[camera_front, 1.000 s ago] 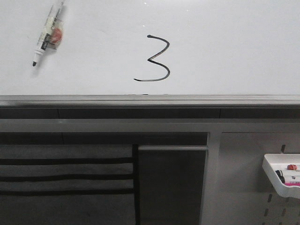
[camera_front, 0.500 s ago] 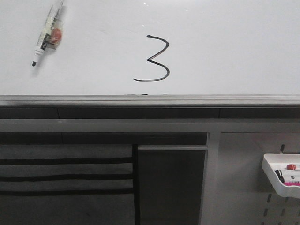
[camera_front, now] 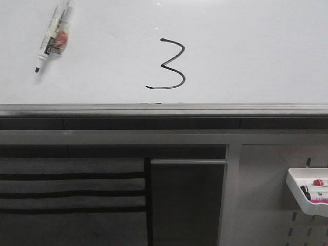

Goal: Write number 3 on whiteboard

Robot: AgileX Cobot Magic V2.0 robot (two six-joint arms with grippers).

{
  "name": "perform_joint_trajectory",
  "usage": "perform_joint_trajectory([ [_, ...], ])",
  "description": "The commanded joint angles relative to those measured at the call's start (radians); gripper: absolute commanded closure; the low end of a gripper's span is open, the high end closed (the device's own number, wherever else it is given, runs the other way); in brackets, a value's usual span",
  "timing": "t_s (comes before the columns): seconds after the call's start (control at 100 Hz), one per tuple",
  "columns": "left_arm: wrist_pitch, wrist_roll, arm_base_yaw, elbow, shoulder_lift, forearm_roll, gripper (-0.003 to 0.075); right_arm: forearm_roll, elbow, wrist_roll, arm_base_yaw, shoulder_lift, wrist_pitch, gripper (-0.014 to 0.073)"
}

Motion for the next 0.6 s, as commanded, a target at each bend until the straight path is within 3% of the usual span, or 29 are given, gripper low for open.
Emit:
perform_joint_trajectory([
  [0.0, -0.073, -0.006, 0.001, 0.003, -0.03, -0.009, 0.0738, -0.009, 0.021, 0.0, 0.001, -0.02, -0.086, 0.0668],
  [0.14, -0.076, -0.055, 0.001, 0.003, -0.03, 0.03, 0.0738, -0.009, 0.021, 0.0, 0.001, -0.02, -0.086, 0.0668],
  [0.29, -0.073, -0.362, 0.001, 0.003, -0.03, 0.332, 0.0738, -0.009, 0.021, 0.0, 0.001, -0.02, -0.086, 0.0668],
  [0.59, -0.073, -0.365, 0.001, 0.003, -0.03, 0.352, 0.0738, -0.009, 0.021, 0.0, 0.001, -0.02, -0.086, 0.0668],
])
